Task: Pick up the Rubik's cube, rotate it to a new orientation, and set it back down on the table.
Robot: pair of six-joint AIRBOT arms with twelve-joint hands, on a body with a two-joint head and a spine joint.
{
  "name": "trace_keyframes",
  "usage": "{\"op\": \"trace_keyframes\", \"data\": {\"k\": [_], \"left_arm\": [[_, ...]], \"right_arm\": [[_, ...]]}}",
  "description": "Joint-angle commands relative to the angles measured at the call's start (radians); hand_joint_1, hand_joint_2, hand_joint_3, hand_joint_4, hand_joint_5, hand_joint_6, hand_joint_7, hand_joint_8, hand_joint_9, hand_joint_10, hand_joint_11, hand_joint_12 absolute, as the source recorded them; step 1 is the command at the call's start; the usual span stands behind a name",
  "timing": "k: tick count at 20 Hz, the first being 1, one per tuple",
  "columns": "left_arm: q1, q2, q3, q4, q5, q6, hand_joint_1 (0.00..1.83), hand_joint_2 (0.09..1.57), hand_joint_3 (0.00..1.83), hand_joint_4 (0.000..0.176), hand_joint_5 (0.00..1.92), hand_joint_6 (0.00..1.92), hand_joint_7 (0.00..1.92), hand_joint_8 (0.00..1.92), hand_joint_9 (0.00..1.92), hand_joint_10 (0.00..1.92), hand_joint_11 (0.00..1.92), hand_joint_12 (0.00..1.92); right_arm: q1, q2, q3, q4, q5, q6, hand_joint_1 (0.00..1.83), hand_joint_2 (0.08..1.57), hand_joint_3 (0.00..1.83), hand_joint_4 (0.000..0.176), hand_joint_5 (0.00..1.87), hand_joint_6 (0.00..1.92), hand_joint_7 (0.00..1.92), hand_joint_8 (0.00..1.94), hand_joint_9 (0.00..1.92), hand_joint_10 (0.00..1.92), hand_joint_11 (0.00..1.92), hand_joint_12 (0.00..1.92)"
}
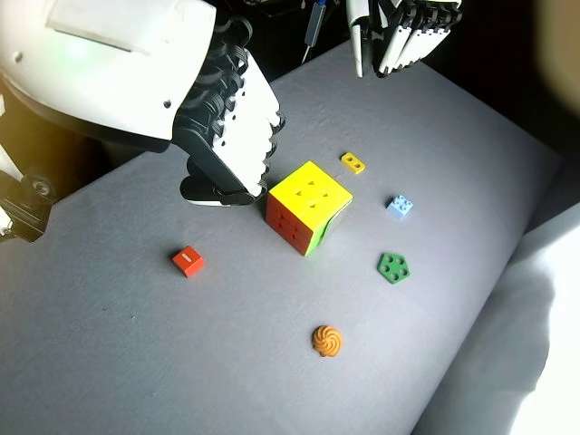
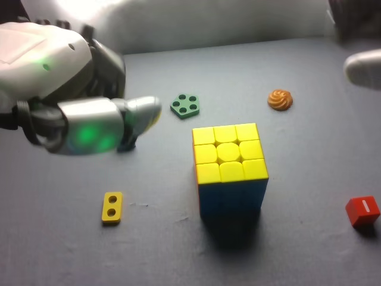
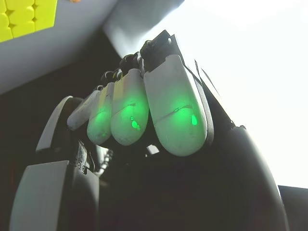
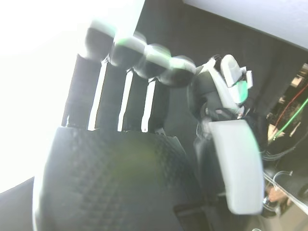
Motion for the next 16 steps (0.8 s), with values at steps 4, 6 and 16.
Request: {"op": "trace_keyframes", "data": {"k": [4,6,16], "left_arm": [[-0.016,0.005,-0.013,-0.009,-0.085,0.053,0.00,1.25,0.01,0.000,0.15,0.00,0.07,0.00,0.02,0.00,0.00,0.00],[-0.014,0.005,-0.023,-0.043,-0.108,0.084,0.00,1.25,0.00,0.000,0.17,0.01,0.10,0.01,0.05,0.01,0.02,0.01],[-0.038,-0.016,-0.045,-0.194,-0.151,0.156,0.09,1.23,0.00,0.000,0.14,0.00,0.07,0.01,0.03,0.01,0.00,0.00]], "right_arm": [[0.014,-0.001,-0.004,0.024,-0.005,0.004,0.00,1.28,0.01,0.000,0.19,0.01,0.17,0.01,0.13,0.01,0.00,0.40],[0.014,0.000,-0.004,0.024,-0.005,0.004,0.00,1.28,0.01,0.000,0.21,0.01,0.18,0.01,0.15,0.01,0.00,0.40],[0.014,0.000,-0.004,0.024,-0.005,0.004,0.00,1.27,0.00,0.000,0.21,0.00,0.18,0.00,0.14,0.00,0.00,0.40]]}}
